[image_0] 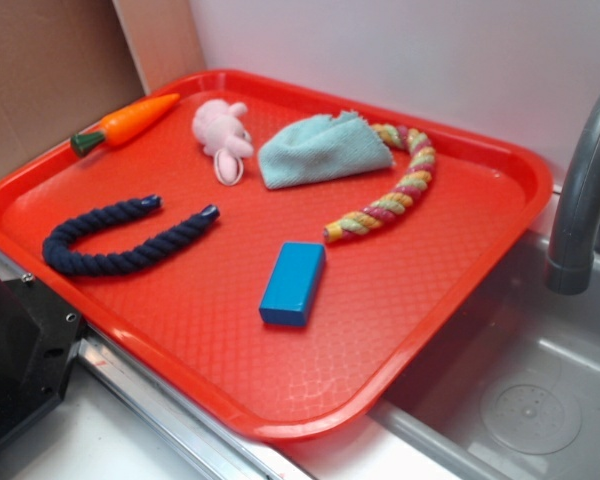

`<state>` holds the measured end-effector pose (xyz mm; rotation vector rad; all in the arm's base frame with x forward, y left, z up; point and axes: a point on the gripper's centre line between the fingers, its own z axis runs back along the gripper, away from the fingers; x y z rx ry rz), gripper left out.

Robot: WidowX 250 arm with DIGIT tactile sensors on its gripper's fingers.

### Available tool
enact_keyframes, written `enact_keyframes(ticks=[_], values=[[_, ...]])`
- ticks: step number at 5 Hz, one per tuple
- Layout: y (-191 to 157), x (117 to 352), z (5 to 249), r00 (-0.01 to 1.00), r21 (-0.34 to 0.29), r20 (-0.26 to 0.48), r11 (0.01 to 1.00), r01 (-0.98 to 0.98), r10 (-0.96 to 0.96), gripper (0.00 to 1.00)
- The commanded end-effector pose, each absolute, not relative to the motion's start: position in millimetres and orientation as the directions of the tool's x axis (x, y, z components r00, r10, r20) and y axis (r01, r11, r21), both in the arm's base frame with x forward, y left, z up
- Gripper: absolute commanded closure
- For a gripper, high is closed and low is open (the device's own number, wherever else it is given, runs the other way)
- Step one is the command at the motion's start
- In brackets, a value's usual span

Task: Grab the blue block.

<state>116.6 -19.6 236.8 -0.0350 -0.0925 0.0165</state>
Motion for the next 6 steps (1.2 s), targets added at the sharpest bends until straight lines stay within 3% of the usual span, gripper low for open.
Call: enact_keyframes(ticks=[1, 2, 3, 4, 5, 6], values=[[-20, 117, 237, 0.996, -0.036, 0.092, 0.999, -0.015, 0.018, 0.0], [-24, 129, 224, 0.97, -0.085, 0.042, 0.968, -0.235, 0.24, 0.0], [-40, 139, 208, 0.93, -0.064, 0.032, 0.929, -0.364, 0.366, 0.0], [-59, 149, 182, 0.853, -0.118, 0.012, 0.848, -0.517, 0.522, 0.0], [-85, 164, 149, 0.812, -0.162, 0.043, 0.806, -0.569, 0.582, 0.0], [-95, 174, 122, 0.819, -0.163, 0.032, 0.811, -0.562, 0.574, 0.0]])
